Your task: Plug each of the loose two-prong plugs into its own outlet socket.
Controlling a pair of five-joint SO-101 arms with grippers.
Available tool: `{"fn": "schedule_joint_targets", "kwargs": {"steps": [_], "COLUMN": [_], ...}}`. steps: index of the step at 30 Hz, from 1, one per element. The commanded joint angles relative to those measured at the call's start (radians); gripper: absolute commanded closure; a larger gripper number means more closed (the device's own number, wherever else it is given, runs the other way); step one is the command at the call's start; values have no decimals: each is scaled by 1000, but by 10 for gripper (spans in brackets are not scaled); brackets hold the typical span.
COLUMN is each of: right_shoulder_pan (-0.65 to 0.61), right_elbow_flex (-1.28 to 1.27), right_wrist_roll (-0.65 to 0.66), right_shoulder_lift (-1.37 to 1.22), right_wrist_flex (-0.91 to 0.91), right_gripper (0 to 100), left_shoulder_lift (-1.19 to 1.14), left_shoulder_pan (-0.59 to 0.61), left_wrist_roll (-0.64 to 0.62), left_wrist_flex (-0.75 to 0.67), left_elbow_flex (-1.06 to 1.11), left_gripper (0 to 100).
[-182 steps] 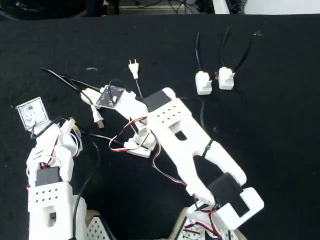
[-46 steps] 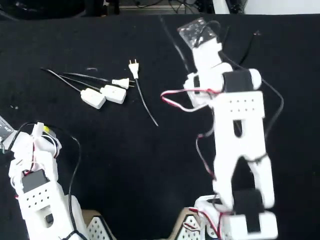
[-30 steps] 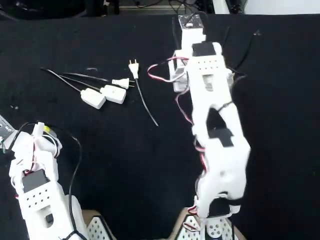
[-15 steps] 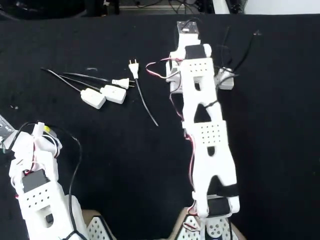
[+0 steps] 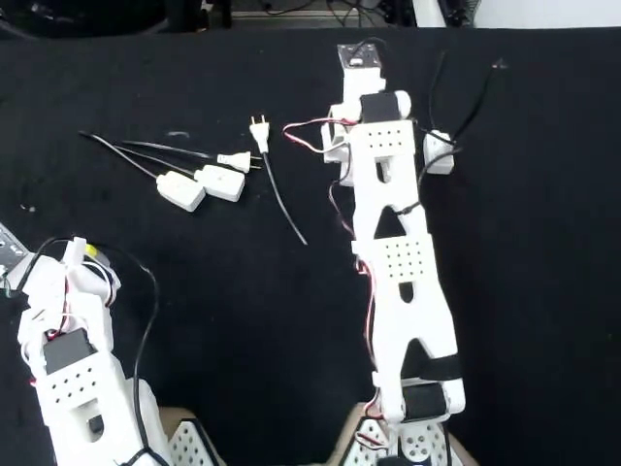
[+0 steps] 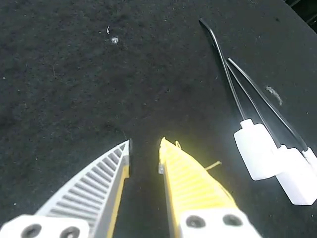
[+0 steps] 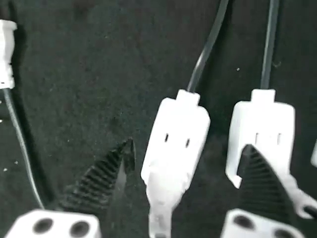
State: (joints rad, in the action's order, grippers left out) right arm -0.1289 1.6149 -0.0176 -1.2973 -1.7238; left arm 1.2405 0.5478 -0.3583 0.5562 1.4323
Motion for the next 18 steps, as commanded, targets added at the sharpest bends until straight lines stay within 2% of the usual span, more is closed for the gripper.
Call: {"fn": "schedule_joint_targets", "kwargs": {"steps": [1,8,13,18], "right_shoulder_pan": [11,8,12,14], "right_elbow_flex": [54,54,54,56], "right_wrist_roll": [28,32,137,146], "right_shoulder_lift": [163,367,473,593], "right_wrist_flex": [-20,-14,-11,-37], "right_gripper": [695,701,701,701], "left_shoulder_lift": [11,11,11,11], "left_shoulder_pan": [-12,-12,-12,-12], "left_wrist_roll": [-5,-5,-5,-5], "left_wrist_flex": [-6,-6,-6,-6], "left_elbow_flex": [-56,-56,-56,-56], "left_gripper": [887,887,887,887]}}
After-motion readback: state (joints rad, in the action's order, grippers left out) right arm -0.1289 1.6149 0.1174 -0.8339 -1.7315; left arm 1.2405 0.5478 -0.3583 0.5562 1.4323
